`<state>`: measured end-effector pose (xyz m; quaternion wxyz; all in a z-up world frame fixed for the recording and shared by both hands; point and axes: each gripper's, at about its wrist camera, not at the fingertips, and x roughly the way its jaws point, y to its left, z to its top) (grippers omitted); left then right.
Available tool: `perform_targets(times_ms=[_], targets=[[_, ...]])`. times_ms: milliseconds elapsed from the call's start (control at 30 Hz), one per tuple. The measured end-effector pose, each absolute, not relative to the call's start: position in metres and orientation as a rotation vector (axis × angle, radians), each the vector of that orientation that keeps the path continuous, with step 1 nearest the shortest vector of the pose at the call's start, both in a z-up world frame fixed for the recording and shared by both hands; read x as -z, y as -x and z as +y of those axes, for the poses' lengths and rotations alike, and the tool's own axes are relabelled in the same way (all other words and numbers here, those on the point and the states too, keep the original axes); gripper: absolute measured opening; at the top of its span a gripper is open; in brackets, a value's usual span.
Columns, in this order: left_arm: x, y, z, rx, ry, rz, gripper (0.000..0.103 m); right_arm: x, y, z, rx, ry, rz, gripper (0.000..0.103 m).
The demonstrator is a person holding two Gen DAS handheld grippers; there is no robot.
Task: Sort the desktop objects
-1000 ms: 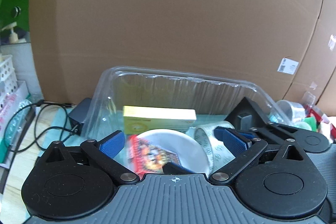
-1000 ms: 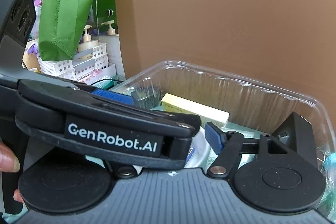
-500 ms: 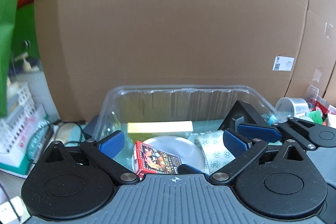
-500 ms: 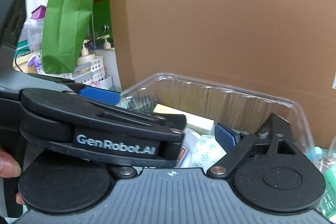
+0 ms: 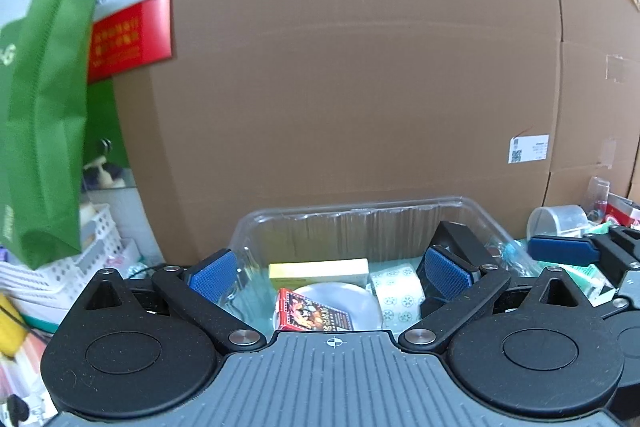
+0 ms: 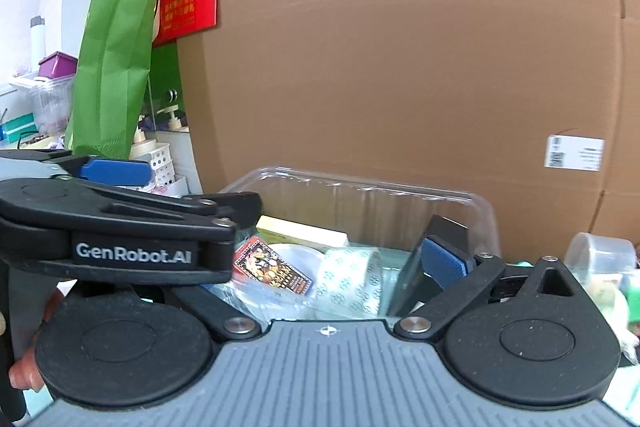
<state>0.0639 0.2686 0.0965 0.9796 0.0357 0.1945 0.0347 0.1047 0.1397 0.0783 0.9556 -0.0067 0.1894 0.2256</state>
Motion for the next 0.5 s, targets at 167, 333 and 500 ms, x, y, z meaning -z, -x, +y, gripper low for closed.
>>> perform_targets(times_ms=[167, 333, 500], targets=[[-0.1, -0.044, 0.264, -0.08, -0.035, 0.375, 0.103, -0.083, -0.087, 0.123, -0.426, -0.016, 0.384, 0.103], [-0.099, -0.025, 0.262, -0.118, -0.006, 0.353, 0.103, -0.084, -0.068, 0.111, -0.386, -0.036, 0.375, 0.103], [-0.096, -0.003, 0.258, -0.135, 0.035, 0.341, 0.103, -0.082, -0.053, 0.097, -0.34, -0.058, 0.365, 0.103]])
